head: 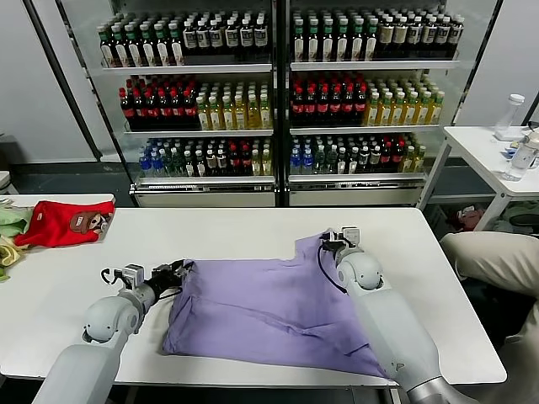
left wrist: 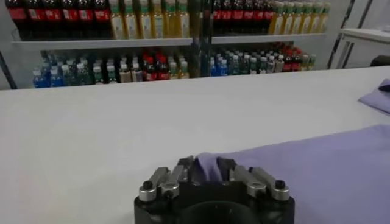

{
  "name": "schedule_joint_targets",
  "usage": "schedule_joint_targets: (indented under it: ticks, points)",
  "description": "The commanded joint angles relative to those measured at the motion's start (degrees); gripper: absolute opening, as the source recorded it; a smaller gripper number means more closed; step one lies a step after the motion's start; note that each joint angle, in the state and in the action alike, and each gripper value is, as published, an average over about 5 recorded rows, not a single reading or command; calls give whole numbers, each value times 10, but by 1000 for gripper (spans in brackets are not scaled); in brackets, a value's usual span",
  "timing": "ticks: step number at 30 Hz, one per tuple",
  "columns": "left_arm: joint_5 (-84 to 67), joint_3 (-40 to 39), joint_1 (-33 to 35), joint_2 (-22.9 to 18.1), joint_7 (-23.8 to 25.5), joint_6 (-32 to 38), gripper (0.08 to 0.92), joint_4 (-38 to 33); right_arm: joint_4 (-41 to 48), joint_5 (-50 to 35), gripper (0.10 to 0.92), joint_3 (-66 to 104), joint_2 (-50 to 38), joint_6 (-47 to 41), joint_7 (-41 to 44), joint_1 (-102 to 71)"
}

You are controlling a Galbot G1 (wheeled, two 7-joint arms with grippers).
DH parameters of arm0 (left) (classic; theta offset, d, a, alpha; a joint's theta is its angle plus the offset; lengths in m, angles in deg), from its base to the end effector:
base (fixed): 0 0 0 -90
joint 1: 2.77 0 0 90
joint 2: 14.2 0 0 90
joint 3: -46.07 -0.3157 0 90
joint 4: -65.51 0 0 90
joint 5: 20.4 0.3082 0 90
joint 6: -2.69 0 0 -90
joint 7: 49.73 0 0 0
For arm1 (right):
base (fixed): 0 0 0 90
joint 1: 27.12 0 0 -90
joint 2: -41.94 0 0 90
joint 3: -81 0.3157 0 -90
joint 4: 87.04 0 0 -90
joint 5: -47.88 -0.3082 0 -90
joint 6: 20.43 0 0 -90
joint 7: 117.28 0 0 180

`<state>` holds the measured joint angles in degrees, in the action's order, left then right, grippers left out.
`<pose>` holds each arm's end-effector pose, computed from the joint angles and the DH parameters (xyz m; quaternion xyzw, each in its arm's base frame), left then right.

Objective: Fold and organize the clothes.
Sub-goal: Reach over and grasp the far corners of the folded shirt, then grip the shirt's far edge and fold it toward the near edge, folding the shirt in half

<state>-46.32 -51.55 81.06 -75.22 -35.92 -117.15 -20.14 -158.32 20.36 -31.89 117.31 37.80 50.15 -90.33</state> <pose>0.3368 0.1286 -0.2818 -0.1459 -0.9517 -0.0081 0.2702 0.4338 0.0051 -0.2625 0.0414 -0.9645 0.0232 0.2599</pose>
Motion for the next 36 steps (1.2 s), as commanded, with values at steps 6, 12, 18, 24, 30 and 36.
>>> schedule_joint_targets:
  ticks: [6,12,18,24,30,36]
  points:
    - [-79,20,45,27,-32,59,112,-83,-207,-50,119,18,-80,14,-2,-76]
    - [-100,41,117,38,-45,74,85,-159,-320,-77,113,54,-126,2,-10,-170]
    - [-101,62,179,41,-50,86,85,-207,-409,-79,113,81,-150,2,-11,-265]
    - [-101,68,208,37,-59,91,85,-231,-461,-72,113,100,-156,4,-15,-323]
    - [-100,69,230,39,-64,90,85,-249,-489,-68,113,115,-165,5,-18,-354]
    - [-100,83,255,45,-70,90,85,-259,-503,-65,113,131,-169,5,-21,-382]
